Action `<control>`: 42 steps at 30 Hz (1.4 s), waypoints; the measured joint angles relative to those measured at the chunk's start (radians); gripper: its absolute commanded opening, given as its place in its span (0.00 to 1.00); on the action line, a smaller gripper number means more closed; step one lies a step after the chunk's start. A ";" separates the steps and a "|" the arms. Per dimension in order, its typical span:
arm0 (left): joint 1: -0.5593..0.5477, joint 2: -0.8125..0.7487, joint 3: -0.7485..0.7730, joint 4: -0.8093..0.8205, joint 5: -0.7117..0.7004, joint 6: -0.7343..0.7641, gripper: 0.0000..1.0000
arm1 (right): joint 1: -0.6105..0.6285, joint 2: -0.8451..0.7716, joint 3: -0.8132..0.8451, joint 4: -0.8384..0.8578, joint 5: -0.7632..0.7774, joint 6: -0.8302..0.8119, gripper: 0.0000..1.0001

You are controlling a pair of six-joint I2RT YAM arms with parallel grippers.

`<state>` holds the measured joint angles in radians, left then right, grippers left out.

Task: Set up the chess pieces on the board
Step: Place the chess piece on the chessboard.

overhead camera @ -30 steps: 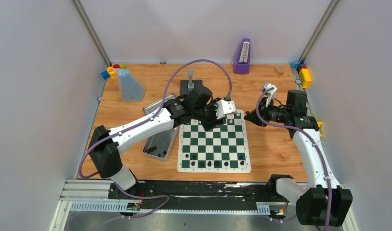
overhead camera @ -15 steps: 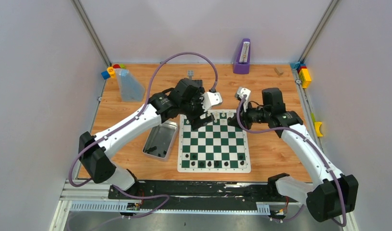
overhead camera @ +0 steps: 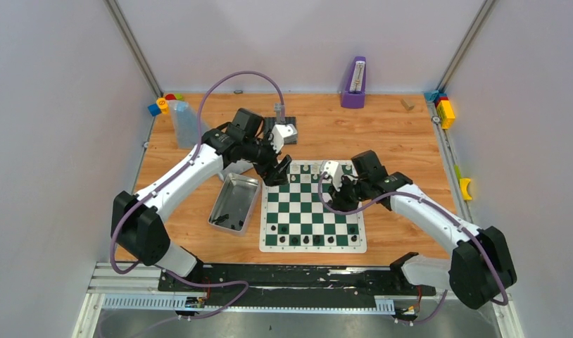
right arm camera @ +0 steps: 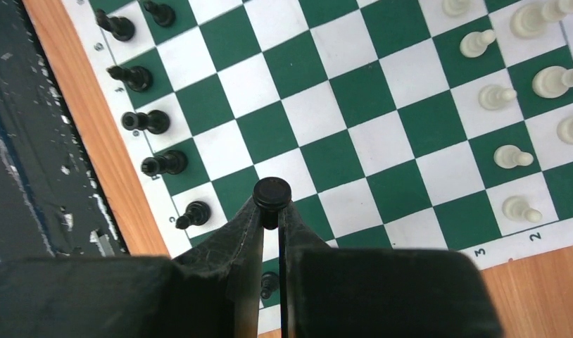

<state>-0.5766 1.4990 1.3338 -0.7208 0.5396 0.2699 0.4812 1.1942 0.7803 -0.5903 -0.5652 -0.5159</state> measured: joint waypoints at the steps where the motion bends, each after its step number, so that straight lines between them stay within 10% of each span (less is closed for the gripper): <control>1: 0.001 0.000 -0.006 0.002 0.007 -0.005 0.87 | 0.016 0.016 0.000 0.003 0.024 -0.008 0.08; 42: 0.001 -0.065 -0.104 0.082 -0.010 -0.064 0.80 | 0.147 0.278 0.031 -0.019 0.267 -0.028 0.35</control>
<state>-0.5755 1.4338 1.2301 -0.6388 0.5293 0.2058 0.6281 1.4719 0.8108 -0.6098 -0.2985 -0.5438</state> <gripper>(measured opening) 0.803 0.321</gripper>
